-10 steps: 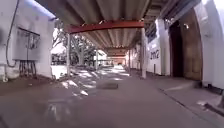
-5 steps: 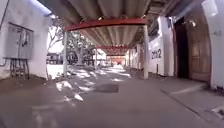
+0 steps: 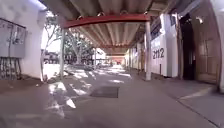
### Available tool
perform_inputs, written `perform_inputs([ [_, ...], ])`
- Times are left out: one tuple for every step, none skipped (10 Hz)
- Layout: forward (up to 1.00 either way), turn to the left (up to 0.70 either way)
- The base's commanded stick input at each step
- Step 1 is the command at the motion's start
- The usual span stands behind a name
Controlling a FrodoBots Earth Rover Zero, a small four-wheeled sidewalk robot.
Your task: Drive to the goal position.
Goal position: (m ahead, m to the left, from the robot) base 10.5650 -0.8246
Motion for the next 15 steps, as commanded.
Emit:
perform_inputs([
  [0.70, 0.00],
  [0.70, 0.00],
  [0.70, 0.00],
  [0.70, 0.00],
  [0.70, 0.00],
  [0.70, 0.00],
  [0.70, 0.00],
  [0.70, 0.00],
  [0.70, 0.00],
  [0.70, 0.00],
  [0.70, 0.00],
  [0.70, 0.00],
  [0.70, 0.00],
  [0.70, 0.00],
  [0.70, 0.00],
])
